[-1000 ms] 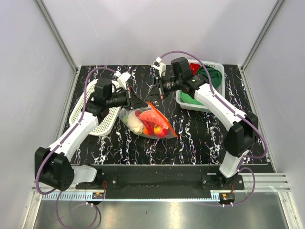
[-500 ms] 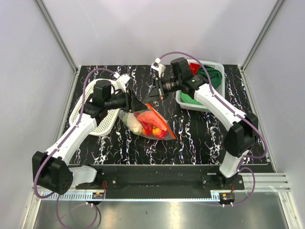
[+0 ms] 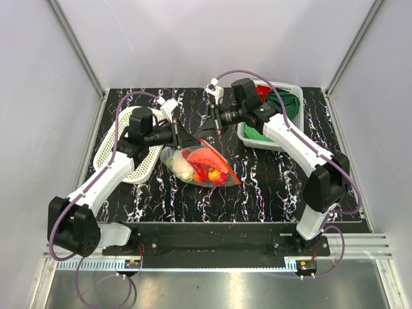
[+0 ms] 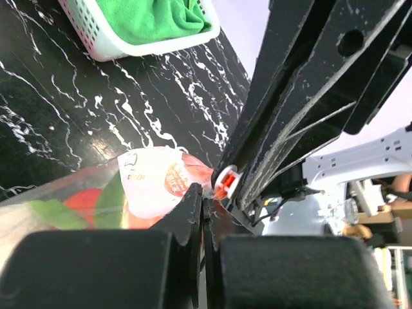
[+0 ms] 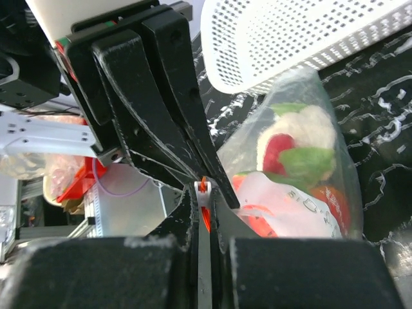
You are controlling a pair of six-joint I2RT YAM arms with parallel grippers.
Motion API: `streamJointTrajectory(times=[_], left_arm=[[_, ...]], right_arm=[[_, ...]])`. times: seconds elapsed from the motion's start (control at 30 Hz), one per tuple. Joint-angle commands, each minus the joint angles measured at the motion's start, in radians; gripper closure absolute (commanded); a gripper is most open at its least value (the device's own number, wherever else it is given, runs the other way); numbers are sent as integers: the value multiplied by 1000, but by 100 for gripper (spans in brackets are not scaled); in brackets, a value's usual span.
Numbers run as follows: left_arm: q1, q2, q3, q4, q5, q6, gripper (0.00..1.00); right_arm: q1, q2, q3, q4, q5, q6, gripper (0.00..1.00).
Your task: Open the zip-top bag and remove the fake food
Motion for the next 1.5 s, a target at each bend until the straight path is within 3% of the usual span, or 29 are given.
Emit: streamJointTrajectory(times=[0.0,0.2,0.43,0.9,1.2,1.47], left_arm=[[14,-61,-53,198,-54,-107,100],[21,-127,-137,207,-183,-205,100],[22,-170,-157,180,-304,-267,100],[51,-118,-85,152,-323,-278,100],[61,-67,-71,149,-338,-304,100],[61,3,-56,173,-277,-318,100]], right_arm=[[-5,-72,-53,-8,52,-37,100],[-10,-102,-79,-86,149,-113,100],[-11,-144,-151,-77,108,-74,100],[-11,-429,-545,-76,198,-25,100],[-11,-674,-753,-178,296,31,100],[-10,-764,-789,-200,293,123,99]])
